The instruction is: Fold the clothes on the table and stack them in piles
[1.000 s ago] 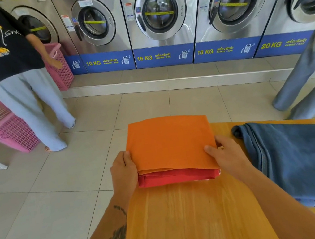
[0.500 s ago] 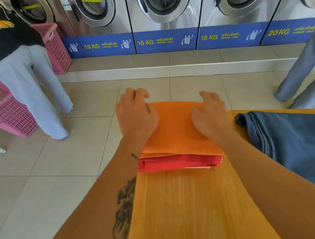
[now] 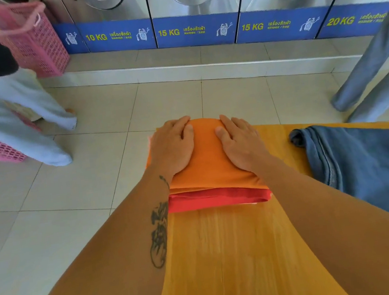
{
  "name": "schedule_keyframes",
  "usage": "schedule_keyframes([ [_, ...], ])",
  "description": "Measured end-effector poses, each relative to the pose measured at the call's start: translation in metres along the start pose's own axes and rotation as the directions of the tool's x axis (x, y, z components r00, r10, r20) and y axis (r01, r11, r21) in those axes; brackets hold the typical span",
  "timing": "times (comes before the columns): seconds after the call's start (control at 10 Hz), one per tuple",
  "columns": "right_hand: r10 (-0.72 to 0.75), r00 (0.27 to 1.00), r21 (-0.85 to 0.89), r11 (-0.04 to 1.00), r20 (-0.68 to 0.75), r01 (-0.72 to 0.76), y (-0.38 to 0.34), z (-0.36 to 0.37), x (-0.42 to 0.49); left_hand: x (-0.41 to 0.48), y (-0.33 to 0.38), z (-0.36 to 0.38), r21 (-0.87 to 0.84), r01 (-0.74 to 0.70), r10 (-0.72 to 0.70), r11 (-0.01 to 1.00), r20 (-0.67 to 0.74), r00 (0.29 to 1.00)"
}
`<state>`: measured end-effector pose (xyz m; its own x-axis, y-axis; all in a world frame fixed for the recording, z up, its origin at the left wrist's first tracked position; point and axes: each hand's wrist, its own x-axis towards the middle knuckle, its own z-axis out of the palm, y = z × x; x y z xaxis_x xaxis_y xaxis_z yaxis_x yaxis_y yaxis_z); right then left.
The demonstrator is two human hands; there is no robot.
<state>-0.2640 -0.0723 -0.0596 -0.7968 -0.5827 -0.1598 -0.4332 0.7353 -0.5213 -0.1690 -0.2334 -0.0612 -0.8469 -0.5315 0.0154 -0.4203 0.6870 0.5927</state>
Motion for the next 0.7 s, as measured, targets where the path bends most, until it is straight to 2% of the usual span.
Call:
schedule_keyframes([
  [0.1,0.053,0.998,-0.095,0.994,0.024,-0.050,0.001,-0.010,-0.002,0.001,0.009,-0.009,0.176,-0.024,0.014,0.984,0.054,0.998],
  [0.2,0.002,0.997,-0.209,0.978,-0.073,-0.017,-0.008,-0.011,-0.016,-0.012,0.017,-0.014,0.349,-0.087,0.100,0.933,-0.019,0.995],
  [0.3,-0.043,0.994,-0.180,0.983,-0.103,0.024,-0.003,0.003,-0.041,-0.043,0.001,-0.007,0.293,-0.118,0.130,0.949,-0.023,0.991],
  [0.4,0.004,0.997,-0.176,0.984,-0.077,-0.018,0.006,0.007,-0.047,-0.057,-0.019,-0.003,0.191,-0.086,0.090,0.978,-0.017,0.996],
  [0.6,0.127,0.992,-0.226,0.967,0.022,-0.118,0.003,-0.016,-0.060,-0.065,-0.023,-0.033,0.321,-0.056,0.025,0.945,0.101,0.995],
  [0.7,0.103,0.994,-0.263,0.959,-0.038,-0.110,-0.002,-0.035,-0.081,-0.081,-0.023,-0.067,0.434,-0.077,0.026,0.898,0.120,0.992],
])
